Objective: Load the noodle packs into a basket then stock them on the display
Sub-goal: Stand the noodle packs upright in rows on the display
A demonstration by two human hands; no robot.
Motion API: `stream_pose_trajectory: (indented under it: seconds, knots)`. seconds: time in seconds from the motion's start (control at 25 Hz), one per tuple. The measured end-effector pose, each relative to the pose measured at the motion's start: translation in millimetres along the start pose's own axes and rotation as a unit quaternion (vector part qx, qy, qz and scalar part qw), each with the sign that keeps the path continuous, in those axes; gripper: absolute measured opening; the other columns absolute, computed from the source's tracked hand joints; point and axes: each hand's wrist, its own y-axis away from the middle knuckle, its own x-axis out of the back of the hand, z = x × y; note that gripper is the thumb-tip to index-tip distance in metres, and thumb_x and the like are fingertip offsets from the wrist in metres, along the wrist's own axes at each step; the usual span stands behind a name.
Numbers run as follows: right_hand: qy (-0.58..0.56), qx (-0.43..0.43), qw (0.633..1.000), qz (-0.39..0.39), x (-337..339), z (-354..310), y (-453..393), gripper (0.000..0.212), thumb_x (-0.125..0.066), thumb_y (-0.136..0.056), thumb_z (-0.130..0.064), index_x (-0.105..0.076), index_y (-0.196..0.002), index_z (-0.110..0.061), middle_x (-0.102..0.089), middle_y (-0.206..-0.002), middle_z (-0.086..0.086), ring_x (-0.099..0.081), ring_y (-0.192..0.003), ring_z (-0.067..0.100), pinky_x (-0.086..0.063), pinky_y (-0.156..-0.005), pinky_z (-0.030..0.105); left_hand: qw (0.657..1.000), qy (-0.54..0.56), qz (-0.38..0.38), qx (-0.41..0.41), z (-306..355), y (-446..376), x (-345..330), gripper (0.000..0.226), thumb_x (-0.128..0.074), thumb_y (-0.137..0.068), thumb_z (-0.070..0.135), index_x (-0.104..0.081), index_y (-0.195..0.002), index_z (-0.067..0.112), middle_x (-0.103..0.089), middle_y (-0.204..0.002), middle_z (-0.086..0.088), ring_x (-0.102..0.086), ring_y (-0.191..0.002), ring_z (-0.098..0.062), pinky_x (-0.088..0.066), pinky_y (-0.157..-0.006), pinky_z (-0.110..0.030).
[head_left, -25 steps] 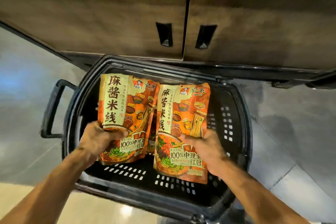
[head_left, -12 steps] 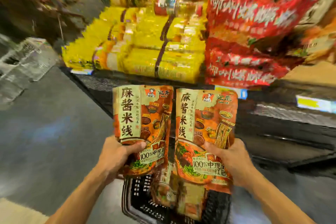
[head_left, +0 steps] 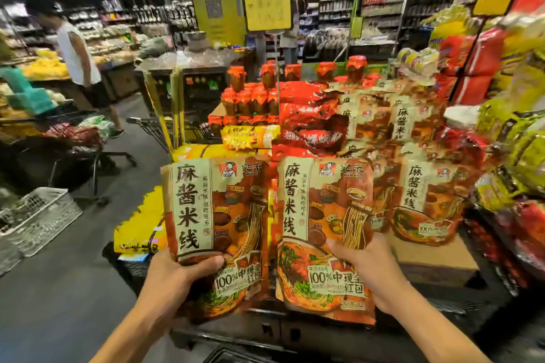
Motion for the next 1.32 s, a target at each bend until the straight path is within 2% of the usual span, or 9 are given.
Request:
stream_pose_trajectory:
  seconds: [0.12,0.32,0.52,0.64,0.72,0.84,1.04,1.2,1.32]
  knots:
    - [0.005,0.035,0.999,0.013,37,-44,4,0.029,-0.079,-0.084,-0.007,-0.07,-0.111,-0.011,-0.08,-0.102,0.0,-0.076,-0.096,0.019,-0.057,-0.087,0.042,0.999,-0.006,-0.011,-0.047,40,10,-34,0.046,-0.088,-0.06,0.004,-0.077,-0.104,0.012,-0.08,-0.095,-0.002,-0.077,-0.088,-0.018,-0.056,-0.084,-0.039]
    - [0.004,0.073,0.997,0.036,111,-93,11,0.024,-0.079,-0.082,-0.005,-0.072,-0.105,-0.01,-0.079,-0.101,0.006,-0.076,-0.095,0.026,-0.057,-0.091,0.049,0.996,0.009,-0.045,-0.083,86,28,-114,0.036,-0.086,-0.065,-0.001,-0.078,-0.097,0.013,-0.08,-0.091,-0.003,-0.077,-0.086,-0.018,-0.056,-0.079,-0.037]
    - [0.002,0.108,0.992,0.068,182,-120,24,0.023,-0.075,-0.085,0.0,-0.072,-0.102,-0.014,-0.08,-0.095,0.0,-0.077,-0.089,0.018,-0.06,-0.077,0.034,0.992,0.03,-0.093,-0.074,103,30,-195,0.038,-0.087,-0.062,0.006,-0.079,-0.099,0.011,-0.079,-0.093,-0.009,-0.077,-0.087,-0.027,-0.058,-0.083,-0.047]
    - [0.007,0.119,0.987,0.103,222,-126,25,0.022,-0.075,-0.085,-0.001,-0.073,-0.103,-0.014,-0.08,-0.098,0.002,-0.077,-0.092,0.02,-0.058,-0.084,0.039,0.988,0.031,-0.126,-0.078,109,26,-241,0.029,-0.085,-0.067,0.0,-0.081,-0.093,0.011,-0.08,-0.09,-0.008,-0.077,-0.083,-0.023,-0.06,-0.076,-0.04]
    - [0.008,0.119,0.984,0.13,245,-126,20,0.025,-0.076,-0.085,-0.001,-0.073,-0.108,-0.012,-0.08,-0.1,0.003,-0.077,-0.094,0.021,-0.057,-0.088,0.043,0.985,0.034,-0.147,-0.08,110,18,-268,0.025,-0.083,-0.069,-0.002,-0.082,-0.089,0.013,-0.08,-0.089,-0.007,-0.077,-0.08,-0.019,-0.058,-0.069,-0.03]
    - [-0.008,0.115,0.98,0.16,273,-121,12,0.025,-0.074,-0.086,0.001,-0.072,-0.108,-0.012,-0.079,-0.102,0.007,-0.077,-0.093,0.025,-0.058,-0.085,0.044,0.985,0.046,-0.156,-0.047,102,2,-300,0.026,-0.082,-0.072,0.0,-0.079,-0.096,0.01,-0.079,-0.09,-0.008,-0.077,-0.078,-0.02,-0.055,-0.07,-0.034]
    - [-0.003,0.089,0.974,0.207,318,-107,-15,0.02,-0.074,-0.086,-0.003,-0.073,-0.103,-0.013,-0.08,-0.097,0.008,-0.078,-0.088,0.028,-0.06,-0.079,0.045,0.982,0.069,-0.176,0.0,78,-37,-341,0.033,-0.077,-0.075,-0.002,-0.075,-0.106,0.008,-0.079,-0.097,-0.009,-0.076,-0.092,-0.028,-0.056,-0.077,-0.039]
    - [-0.007,0.073,0.974,0.216,338,-99,-49,0.017,-0.073,-0.086,0.001,-0.073,-0.094,-0.014,-0.08,-0.091,0.007,-0.078,-0.082,0.028,-0.063,-0.07,0.041,0.983,0.08,-0.167,0.005,63,-69,-361,0.03,-0.069,-0.079,-0.015,-0.071,-0.104,0.001,-0.079,-0.085,-0.005,-0.075,-0.07,-0.012,-0.056,-0.052,-0.021]
    - [-0.004,0.066,0.97,0.233,346,-87,-76,0.016,-0.074,-0.086,0.002,-0.072,-0.093,-0.013,-0.08,-0.09,0.006,-0.077,-0.083,0.028,-0.063,-0.07,0.039,0.983,0.076,-0.165,0.016,46,-93,-375,0.032,-0.069,-0.08,-0.015,-0.072,-0.107,0.002,-0.079,-0.09,-0.005,-0.076,-0.075,-0.013,-0.056,-0.053,-0.019]
